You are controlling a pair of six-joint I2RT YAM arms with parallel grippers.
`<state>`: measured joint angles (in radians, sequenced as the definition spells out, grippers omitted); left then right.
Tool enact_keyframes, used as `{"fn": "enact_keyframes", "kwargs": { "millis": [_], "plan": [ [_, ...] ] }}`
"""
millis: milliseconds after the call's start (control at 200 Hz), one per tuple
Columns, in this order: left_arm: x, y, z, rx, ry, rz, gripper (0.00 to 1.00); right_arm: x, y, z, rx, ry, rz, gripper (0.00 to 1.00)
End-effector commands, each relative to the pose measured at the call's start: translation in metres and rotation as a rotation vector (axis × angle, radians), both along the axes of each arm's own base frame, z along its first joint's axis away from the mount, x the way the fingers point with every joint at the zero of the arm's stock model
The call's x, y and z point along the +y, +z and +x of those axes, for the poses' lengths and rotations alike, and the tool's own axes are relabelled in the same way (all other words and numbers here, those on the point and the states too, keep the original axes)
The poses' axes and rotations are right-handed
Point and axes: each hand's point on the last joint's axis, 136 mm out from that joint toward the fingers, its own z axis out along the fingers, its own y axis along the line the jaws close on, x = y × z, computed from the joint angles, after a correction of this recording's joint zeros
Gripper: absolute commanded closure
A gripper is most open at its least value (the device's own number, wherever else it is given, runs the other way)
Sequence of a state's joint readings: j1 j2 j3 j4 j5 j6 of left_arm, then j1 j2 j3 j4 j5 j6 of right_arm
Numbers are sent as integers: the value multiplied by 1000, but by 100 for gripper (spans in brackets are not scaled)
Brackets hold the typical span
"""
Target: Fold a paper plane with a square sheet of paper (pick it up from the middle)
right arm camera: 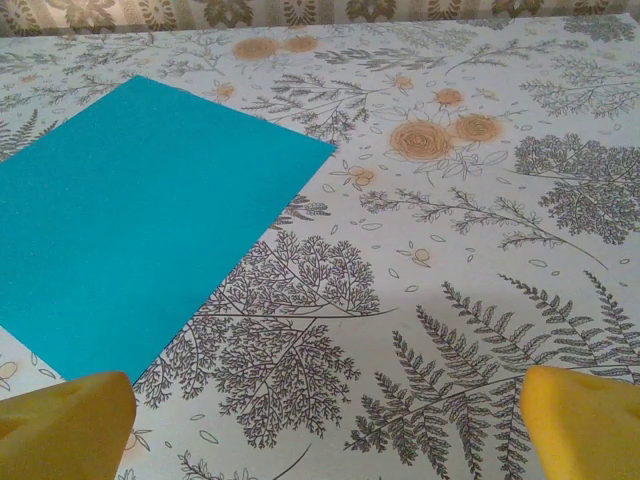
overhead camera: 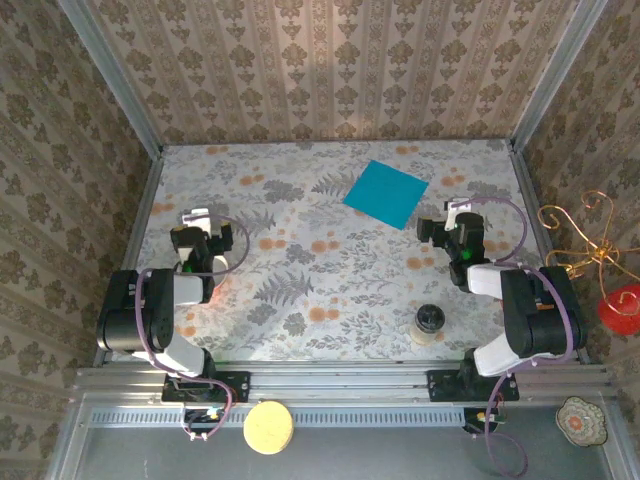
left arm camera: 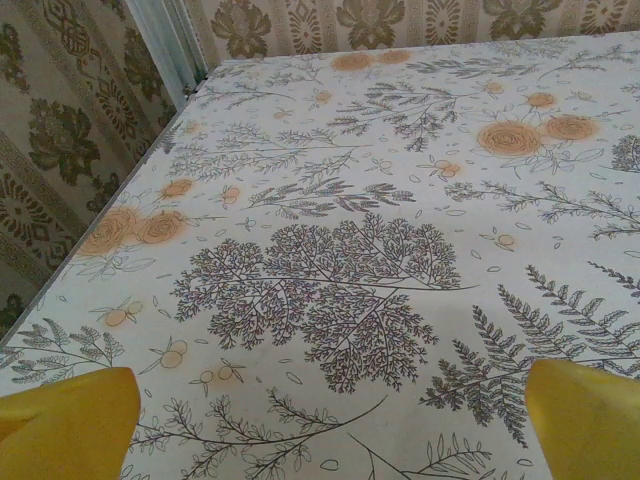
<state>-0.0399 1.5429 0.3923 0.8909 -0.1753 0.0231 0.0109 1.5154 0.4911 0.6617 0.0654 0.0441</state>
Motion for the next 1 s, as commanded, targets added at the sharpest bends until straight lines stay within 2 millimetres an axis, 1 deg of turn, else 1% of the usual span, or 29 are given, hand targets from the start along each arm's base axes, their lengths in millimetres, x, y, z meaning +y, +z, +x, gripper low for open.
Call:
{"fn": "enact_keyframes", "kwargs": {
  "millis": [0, 995],
  "plan": [
    [-4, 2, 1, -14, -16, 12, 0, 1, 9, 4, -19, 24, 27, 0],
    [-4, 2, 1, -16, -21, 13, 0, 0, 10, 2, -27, 25, 30, 0]
  ]
}}
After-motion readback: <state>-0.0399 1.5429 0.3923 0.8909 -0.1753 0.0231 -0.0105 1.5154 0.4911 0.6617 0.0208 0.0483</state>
